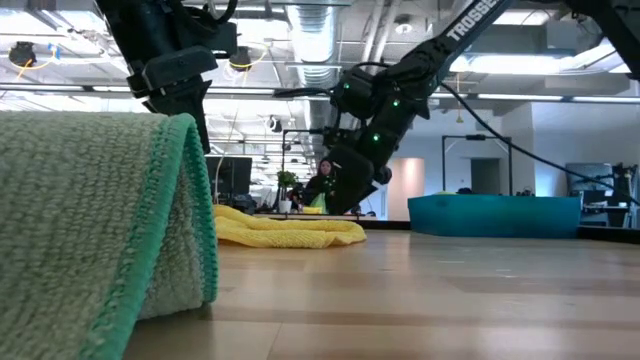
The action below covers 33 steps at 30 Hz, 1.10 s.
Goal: Fold microfiber towels
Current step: Fold the yellow microfiber towel
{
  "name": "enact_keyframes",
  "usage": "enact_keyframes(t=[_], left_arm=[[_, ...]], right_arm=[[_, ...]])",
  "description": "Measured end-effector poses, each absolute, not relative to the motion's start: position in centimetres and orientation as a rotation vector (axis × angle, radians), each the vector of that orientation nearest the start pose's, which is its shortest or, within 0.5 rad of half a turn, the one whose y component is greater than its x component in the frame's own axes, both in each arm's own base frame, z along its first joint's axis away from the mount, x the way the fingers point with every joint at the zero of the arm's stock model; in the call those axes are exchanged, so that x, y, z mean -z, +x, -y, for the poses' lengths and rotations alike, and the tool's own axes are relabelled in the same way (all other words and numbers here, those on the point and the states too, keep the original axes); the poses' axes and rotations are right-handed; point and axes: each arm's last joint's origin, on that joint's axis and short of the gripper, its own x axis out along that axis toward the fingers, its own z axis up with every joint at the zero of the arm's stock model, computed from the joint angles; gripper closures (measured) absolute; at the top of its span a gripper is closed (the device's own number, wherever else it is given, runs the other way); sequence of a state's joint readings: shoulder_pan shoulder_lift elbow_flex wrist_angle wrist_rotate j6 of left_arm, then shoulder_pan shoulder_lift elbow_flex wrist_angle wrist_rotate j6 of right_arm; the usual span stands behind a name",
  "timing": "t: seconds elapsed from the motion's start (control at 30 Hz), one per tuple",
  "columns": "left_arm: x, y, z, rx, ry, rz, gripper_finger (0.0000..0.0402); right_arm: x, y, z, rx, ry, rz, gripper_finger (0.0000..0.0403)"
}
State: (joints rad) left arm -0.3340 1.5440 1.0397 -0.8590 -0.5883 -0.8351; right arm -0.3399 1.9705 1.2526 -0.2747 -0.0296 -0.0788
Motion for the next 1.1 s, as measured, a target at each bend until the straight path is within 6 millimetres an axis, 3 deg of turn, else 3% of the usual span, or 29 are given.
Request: enact_keyframes(t=[0.2, 0.53, 0.73, 0.87, 1.1], left_arm=[[-21.2, 26.5, 7.5, -0.68, -0.12, -1.014, 0.0253], [-21.2, 26.5, 7.5, -0.681, -0.119, -1.017, 0.0253], [-21.2, 26.5, 7.5, -0.684, -0.12, -1.017, 0.0253], [-21.2, 26.5, 7.5, -0.685, -0.123, -1.017, 0.0253], [-21.2, 26.5, 7.5, -0.695, -0.135, -1.015, 0.0253]], right_arm=[[-15.0, 37.4, 14.2, 0.244, 0.137, -0.981, 0.0177], [-12.2, 37.9, 14.6, 0.215, 0.145, -1.022, 0.0177], [-11.9, 38.0, 14.6, 0.212, 0.138, -1.025, 0.0188], [-12.1, 38.0, 14.4, 0.199, 0.109, -1.019, 0.0239], [-12.3, 38.1, 14.1, 0.176, 0.076, -1.016, 0.0387]])
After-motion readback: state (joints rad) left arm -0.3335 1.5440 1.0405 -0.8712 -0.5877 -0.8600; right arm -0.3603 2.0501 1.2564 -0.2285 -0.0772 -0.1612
